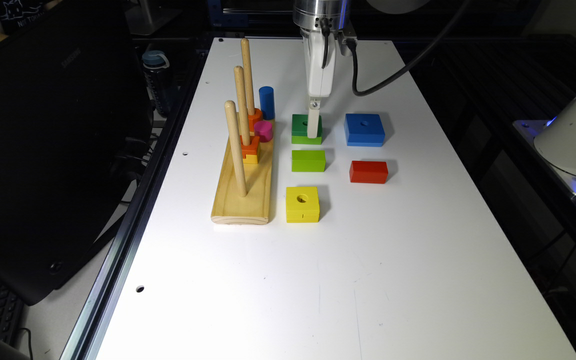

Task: Pick up green block.

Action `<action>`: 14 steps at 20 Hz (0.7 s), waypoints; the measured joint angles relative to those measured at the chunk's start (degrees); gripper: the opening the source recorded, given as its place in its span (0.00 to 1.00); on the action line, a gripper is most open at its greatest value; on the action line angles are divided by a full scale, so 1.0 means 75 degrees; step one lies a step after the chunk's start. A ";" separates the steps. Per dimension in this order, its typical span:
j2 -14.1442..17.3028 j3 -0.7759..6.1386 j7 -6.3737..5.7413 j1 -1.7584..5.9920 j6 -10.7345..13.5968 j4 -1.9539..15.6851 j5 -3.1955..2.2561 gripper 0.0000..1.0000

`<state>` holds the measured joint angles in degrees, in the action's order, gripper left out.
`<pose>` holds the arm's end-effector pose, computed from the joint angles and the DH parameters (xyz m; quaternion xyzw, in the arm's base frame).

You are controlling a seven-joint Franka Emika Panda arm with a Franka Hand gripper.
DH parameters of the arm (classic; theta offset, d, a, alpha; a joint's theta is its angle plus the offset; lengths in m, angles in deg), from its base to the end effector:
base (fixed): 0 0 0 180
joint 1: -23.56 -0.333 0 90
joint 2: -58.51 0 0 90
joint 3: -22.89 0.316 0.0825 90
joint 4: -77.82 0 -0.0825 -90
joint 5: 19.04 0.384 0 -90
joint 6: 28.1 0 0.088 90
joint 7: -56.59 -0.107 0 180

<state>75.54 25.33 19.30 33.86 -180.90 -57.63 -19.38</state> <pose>0.5060 -0.0690 0.2022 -0.9240 0.3823 -0.0016 0.0055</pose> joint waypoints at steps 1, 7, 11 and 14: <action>0.0000 0.0000 0.0000 0.0000 0.0000 0.0000 0.0000 1.00; 0.0165 0.0000 0.0000 0.0000 -0.0156 0.0005 0.0000 1.00; 0.0644 -0.0001 -0.0001 0.0000 -0.0614 0.0122 -0.0004 1.00; 0.0783 0.0018 -0.0002 -0.0004 -0.0588 0.0354 -0.0004 1.00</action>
<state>81.42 25.47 19.29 33.84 -185.31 -54.98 -19.40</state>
